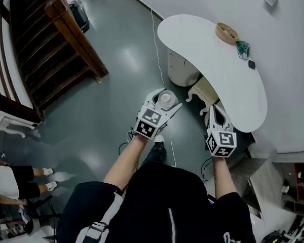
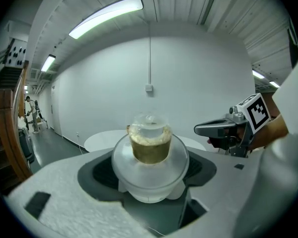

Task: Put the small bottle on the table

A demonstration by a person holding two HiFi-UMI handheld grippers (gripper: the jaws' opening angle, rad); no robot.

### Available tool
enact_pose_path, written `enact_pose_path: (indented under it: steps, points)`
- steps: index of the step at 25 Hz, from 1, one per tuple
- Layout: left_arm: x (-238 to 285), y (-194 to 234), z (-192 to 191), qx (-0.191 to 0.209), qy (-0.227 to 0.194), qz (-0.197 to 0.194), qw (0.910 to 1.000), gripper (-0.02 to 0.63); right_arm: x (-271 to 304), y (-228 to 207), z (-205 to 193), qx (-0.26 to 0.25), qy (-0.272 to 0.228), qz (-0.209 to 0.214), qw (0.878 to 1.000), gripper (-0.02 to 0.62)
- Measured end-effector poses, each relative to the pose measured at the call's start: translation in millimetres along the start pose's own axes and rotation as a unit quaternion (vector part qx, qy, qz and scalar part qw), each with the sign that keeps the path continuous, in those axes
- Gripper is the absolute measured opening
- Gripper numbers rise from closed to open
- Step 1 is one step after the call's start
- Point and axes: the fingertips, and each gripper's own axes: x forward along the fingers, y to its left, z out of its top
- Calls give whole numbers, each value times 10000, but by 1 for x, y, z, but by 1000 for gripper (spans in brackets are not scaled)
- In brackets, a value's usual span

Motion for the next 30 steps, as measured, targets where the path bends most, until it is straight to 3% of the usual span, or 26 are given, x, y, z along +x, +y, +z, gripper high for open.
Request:
enact_pose_path:
  steps: [11,20,30]
  points:
    - [72,131,32,246,-7,-414,9988,337,134,3,43,-9,-74,-365,9993,2]
    - [128,187,36,239,87,-604,9978,337,199,-22,41,42,65,-580,9983,2]
    - [220,238,57,388,178,-730,9964,337,288,-83,48,255,-2,-737,9970,2]
